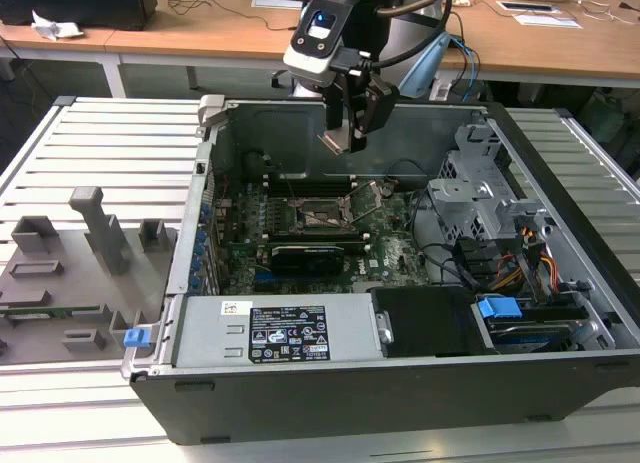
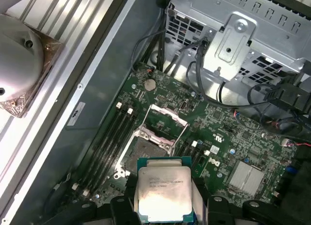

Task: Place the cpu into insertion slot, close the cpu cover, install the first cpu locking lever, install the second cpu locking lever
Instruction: 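Place the cpu into insertion slot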

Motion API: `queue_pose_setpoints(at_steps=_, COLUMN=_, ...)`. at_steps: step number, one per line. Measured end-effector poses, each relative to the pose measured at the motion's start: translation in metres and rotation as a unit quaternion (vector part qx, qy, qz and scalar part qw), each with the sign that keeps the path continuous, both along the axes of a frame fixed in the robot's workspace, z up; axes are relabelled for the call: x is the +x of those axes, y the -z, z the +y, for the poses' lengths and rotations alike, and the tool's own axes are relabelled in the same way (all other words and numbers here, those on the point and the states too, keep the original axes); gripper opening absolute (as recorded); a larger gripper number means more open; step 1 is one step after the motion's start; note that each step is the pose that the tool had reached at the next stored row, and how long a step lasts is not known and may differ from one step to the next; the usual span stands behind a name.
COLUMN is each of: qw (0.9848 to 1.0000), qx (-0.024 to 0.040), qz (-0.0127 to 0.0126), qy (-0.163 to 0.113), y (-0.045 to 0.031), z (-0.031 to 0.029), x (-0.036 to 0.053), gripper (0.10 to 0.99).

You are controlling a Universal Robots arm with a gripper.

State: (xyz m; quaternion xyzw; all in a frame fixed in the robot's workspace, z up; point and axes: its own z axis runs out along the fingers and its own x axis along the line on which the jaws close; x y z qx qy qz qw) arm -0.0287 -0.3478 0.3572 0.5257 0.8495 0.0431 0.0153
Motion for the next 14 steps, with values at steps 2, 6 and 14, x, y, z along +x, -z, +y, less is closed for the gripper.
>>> queue_pose_setpoints(at_steps=2, qw=1.0, qx=0.0, qz=0.0, qy=0.008, y=0.0002, z=0.0, x=0.0, gripper=0.525)
queue_pose_setpoints(at_steps=6, qw=0.9997, qx=-0.0001, qz=0.0001, qy=0.023, y=0.0006, z=0.0, x=0.0, gripper=0.525)
queue_pose_setpoints(at_steps=14, qw=0.9992, qx=-0.0001, qz=0.0002, qy=0.039, y=0.0051, z=0.0, x=0.0, gripper=0.525)
